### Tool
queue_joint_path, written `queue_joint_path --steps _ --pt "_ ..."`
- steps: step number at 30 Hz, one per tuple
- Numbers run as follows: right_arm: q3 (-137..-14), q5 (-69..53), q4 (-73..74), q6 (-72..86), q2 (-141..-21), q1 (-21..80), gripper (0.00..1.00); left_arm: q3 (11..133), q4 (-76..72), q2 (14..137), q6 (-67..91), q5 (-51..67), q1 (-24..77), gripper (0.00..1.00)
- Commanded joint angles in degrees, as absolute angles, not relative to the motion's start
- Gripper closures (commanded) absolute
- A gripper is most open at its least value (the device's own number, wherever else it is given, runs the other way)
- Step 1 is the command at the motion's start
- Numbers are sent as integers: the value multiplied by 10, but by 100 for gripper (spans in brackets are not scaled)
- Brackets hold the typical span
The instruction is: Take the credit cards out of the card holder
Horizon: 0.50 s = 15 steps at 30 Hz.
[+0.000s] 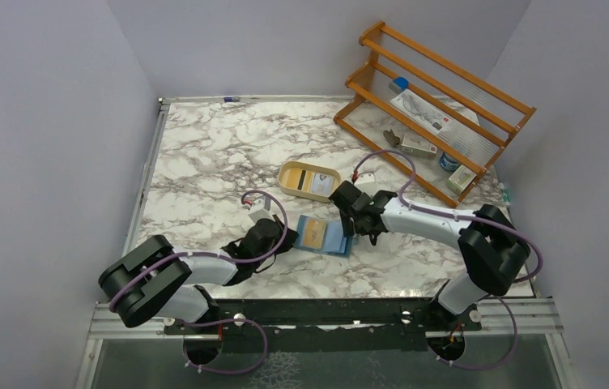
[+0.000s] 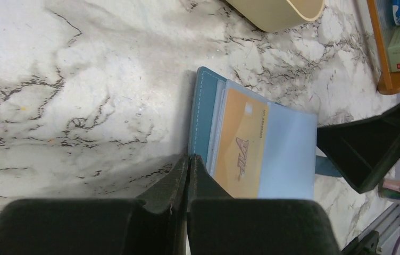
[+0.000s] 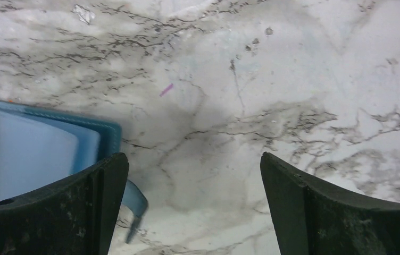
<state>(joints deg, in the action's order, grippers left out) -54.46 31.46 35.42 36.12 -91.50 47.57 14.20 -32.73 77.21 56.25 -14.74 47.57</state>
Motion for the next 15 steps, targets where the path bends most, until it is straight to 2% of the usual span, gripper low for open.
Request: queue_joint_path --steps 1,4,9,15 --pt "-573 356 429 346 -868 476 0 156 -308 781 565 -189 472 100" --pt "-561 316 365 309 -800 476 0 156 -308 784 573 -193 471 100" --pt "-475 112 117 234 -664 473 0 152 -308 768 585 -198 472 100" --pt "-470 -42 -12 261 -729 471 0 142 -308 748 599 -205 471 100"
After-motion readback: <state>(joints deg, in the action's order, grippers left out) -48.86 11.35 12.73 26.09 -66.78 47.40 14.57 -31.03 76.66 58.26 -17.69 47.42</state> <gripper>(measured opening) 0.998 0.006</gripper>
